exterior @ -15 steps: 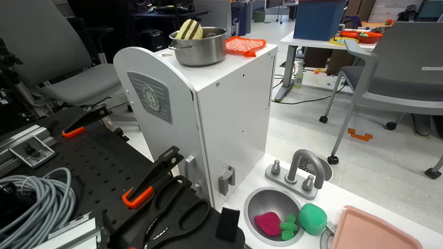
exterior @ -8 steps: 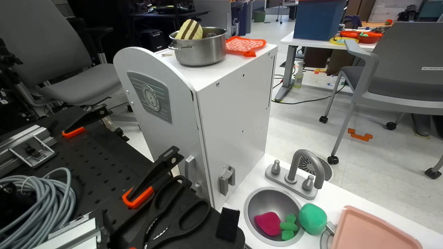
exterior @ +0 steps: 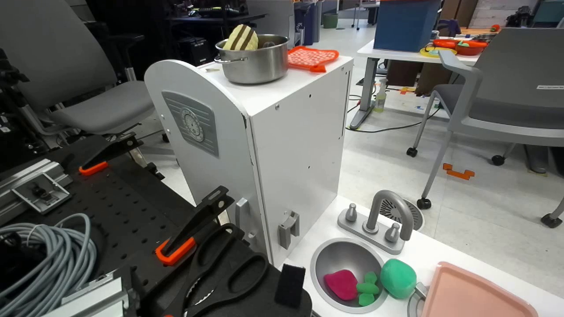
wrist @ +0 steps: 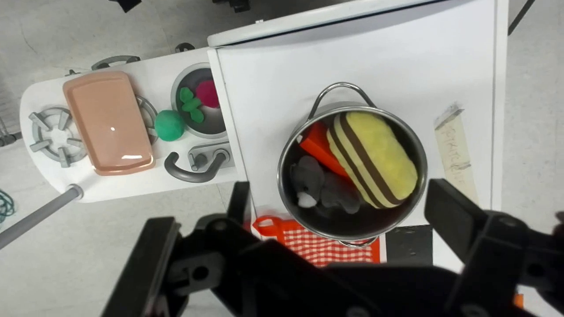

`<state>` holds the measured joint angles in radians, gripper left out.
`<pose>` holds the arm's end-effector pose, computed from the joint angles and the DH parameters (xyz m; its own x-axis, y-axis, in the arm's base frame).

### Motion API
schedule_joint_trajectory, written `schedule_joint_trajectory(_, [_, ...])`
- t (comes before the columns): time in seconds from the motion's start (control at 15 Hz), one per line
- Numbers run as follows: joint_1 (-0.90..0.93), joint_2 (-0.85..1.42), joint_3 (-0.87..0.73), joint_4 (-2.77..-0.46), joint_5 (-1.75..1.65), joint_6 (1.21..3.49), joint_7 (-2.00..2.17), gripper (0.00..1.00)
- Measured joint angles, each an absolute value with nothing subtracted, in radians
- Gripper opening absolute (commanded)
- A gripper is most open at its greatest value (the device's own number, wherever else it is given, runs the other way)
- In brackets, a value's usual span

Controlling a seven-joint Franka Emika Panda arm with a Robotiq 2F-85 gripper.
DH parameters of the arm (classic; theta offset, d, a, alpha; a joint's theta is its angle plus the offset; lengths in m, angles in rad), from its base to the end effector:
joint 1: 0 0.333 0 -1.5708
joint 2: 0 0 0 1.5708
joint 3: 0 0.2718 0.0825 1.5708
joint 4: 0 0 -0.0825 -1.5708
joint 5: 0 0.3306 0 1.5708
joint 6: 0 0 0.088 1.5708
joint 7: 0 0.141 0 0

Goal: Remove the yellow sponge from the pot

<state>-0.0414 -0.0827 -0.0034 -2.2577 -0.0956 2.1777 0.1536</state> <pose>0.4665 -0.0272 0.3502 0.9896 -0.1430 0.0125 -0.1435 -0.9866 0.0773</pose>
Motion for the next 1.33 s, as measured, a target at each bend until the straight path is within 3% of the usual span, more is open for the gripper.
schedule_joint_trajectory(1.33, [-0.037, -0.082, -0.004, -2.259, -0.091, 2.181, 0.104, 1.0])
